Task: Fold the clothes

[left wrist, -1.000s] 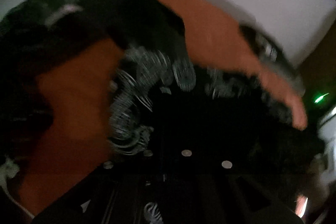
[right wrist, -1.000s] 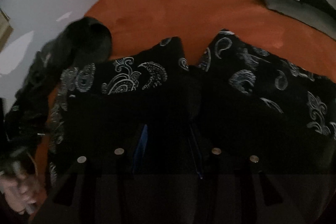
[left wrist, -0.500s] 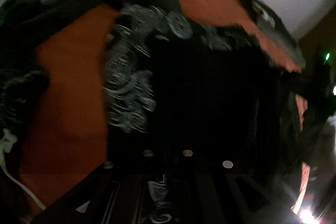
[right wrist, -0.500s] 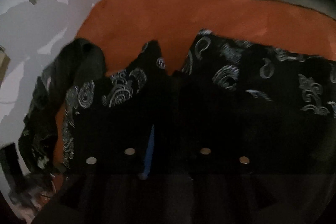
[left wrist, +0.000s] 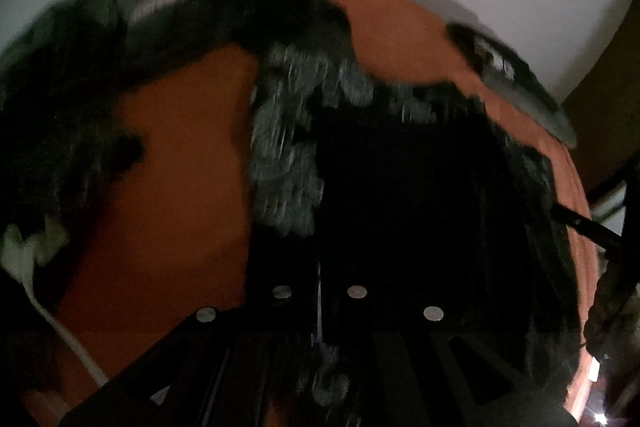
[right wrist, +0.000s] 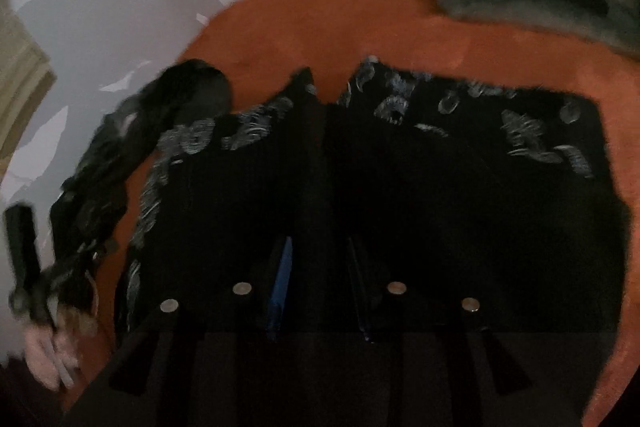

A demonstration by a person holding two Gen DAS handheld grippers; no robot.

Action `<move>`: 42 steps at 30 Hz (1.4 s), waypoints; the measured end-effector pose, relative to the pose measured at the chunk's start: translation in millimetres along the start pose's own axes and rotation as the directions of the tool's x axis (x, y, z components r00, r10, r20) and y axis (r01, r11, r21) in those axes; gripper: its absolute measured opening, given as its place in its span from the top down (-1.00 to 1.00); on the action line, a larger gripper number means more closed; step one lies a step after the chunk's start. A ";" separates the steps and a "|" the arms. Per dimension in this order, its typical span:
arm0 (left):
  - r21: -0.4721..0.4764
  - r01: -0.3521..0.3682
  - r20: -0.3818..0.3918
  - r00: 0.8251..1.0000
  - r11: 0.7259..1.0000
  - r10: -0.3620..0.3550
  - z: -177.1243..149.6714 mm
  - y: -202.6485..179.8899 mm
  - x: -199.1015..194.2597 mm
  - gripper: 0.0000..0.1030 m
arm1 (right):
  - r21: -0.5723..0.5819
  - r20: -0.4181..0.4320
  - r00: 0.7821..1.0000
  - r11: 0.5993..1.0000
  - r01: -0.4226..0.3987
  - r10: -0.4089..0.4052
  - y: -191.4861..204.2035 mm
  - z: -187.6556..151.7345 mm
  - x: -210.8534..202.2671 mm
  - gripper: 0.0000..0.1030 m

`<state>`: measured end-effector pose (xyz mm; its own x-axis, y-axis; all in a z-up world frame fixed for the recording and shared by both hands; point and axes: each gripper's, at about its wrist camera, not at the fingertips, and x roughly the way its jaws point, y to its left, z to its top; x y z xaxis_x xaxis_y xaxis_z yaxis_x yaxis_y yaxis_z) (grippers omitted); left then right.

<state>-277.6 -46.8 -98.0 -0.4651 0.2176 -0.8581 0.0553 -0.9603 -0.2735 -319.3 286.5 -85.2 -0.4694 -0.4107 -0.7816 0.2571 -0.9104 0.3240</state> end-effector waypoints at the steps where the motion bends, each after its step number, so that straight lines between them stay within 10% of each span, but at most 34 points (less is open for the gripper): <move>1: -0.008 0.000 -0.054 0.999 1.000 0.000 -7.2 4.0 -0.7 0.98 | -0.009 -0.027 1.000 1.000 0.002 -0.003 1.3 -6.1 -11.3 0.47; 11: -0.056 0.051 -0.298 0.952 0.997 -0.066 -133.6 -31.5 -32.7 0.98 | -0.035 -0.229 0.972 0.997 -0.070 0.060 54.9 -89.5 -89.6 0.47; 15: 0.168 -0.025 -0.230 0.971 0.986 0.064 -160.7 -77.6 -59.7 0.98 | -0.085 -0.241 0.962 0.985 -0.149 0.125 106.2 -136.7 -94.4 0.47; 21: 0.520 -0.216 -0.037 0.961 0.827 0.274 -193.5 -148.5 -66.4 0.97 | -0.050 -0.204 0.971 0.989 -0.139 0.126 124.5 -191.7 -99.8 0.47; 25: 0.680 -0.340 0.060 0.909 0.650 0.413 -226.5 -166.9 -30.7 0.96 | -0.021 -0.145 0.988 0.998 0.057 -0.060 71.2 -211.6 -129.1 0.47; 27: 0.699 -0.393 0.110 0.884 0.597 0.453 -236.4 -167.9 -19.2 0.96 | 0.000 -0.116 0.981 0.988 0.157 -0.156 43.3 -221.9 -144.8 0.45; 29: 0.696 -0.440 0.153 0.863 0.568 0.481 -237.0 -169.0 -11.3 0.96 | 0.024 -0.089 0.964 0.967 0.254 -0.251 15.4 -232.2 -160.4 -0.01; 32: 0.656 -0.502 0.205 0.837 0.563 0.507 -221.9 -170.9 -5.7 0.96 | 0.064 -0.053 0.919 0.917 0.394 -0.391 -26.4 -247.7 -183.8 -0.20; 35: 0.593 -0.503 0.213 0.851 0.628 0.480 -212.0 -163.6 -4.6 1.00 | 0.173 -0.132 0.941 0.927 0.332 -0.312 -48.2 -260.2 -173.8 -0.20; 42: 0.173 -0.427 0.131 0.903 0.887 0.409 -212.6 -92.4 -42.9 1.00 | 0.188 -0.101 0.971 0.954 0.232 -0.216 -31.3 -254.9 -163.8 -0.20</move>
<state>-74.9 69.8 -128.4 -0.5134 -0.2193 -0.8297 0.0948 -0.9754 0.1991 -35.1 394.8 -103.2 -0.4263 -0.1975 -0.8827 -0.0220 -0.9733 0.2284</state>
